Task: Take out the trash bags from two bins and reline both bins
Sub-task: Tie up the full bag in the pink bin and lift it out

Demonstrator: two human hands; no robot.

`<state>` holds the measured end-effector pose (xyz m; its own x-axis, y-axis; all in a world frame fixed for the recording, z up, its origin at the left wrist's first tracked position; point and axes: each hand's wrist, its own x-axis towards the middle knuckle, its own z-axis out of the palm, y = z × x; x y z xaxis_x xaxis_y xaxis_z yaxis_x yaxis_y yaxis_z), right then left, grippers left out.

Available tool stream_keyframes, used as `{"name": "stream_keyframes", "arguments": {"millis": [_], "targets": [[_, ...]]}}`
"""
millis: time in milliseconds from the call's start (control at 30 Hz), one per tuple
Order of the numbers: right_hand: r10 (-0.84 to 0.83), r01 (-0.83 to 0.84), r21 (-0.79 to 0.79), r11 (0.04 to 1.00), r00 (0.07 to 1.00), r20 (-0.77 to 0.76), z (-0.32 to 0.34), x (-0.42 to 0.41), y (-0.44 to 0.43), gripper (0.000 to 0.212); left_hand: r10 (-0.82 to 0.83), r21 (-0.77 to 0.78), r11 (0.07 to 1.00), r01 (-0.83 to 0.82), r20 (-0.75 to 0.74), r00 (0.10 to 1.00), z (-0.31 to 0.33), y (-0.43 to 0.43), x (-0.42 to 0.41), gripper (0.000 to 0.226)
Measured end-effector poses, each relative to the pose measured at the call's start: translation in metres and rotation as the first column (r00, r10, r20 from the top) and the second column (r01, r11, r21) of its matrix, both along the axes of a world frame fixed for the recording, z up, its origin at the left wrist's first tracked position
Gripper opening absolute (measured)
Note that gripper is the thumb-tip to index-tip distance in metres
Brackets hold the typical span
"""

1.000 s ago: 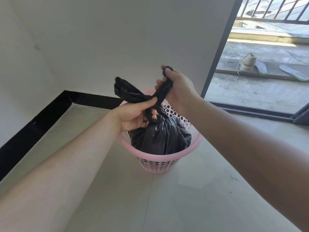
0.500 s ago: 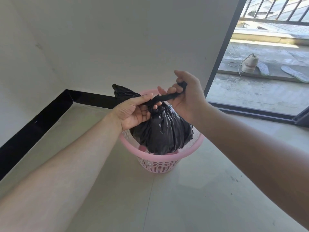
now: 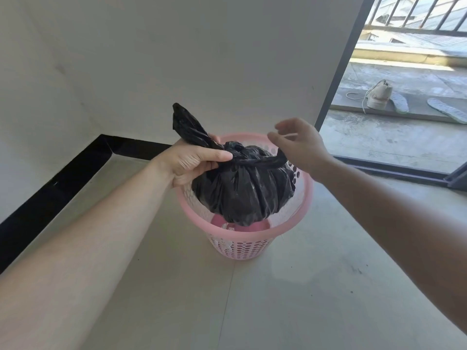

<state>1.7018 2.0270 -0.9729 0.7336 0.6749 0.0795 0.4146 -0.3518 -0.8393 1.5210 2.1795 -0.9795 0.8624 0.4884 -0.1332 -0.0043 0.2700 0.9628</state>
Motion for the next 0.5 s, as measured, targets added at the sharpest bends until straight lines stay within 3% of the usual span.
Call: {"name": "stream_keyframes", "arguments": {"millis": [67,167,233,433,500], "targets": [[0.247,-0.247,-0.034,0.968,0.969,-0.002,0.007,0.003,-0.001,0.024,-0.065,0.074,0.995,0.068,-0.044,0.997,0.002,-0.003,0.0,0.036],[0.492,-0.515,-0.13,0.848,0.854,-0.169,0.011,-0.005,-0.001,0.035,-0.124,0.17,0.976,0.137,-0.083,0.989,0.003,-0.01,0.003,0.04],[0.495,-0.54,-0.152,0.828,0.831,-0.255,0.004,-0.009,0.003,0.032,-0.108,0.253,0.958,0.132,-0.107,0.988,0.002,-0.014,0.005,0.04],[0.424,-0.495,-0.21,0.843,0.852,-0.307,-0.006,-0.013,0.008,0.012,0.074,0.464,0.886,-0.012,-0.117,0.99,-0.006,-0.012,0.006,0.036],[0.412,-0.461,-0.253,0.851,0.883,-0.223,-0.01,-0.018,0.009,0.004,0.16,0.556,0.828,-0.074,-0.108,0.981,-0.01,-0.014,0.008,0.027]]}}
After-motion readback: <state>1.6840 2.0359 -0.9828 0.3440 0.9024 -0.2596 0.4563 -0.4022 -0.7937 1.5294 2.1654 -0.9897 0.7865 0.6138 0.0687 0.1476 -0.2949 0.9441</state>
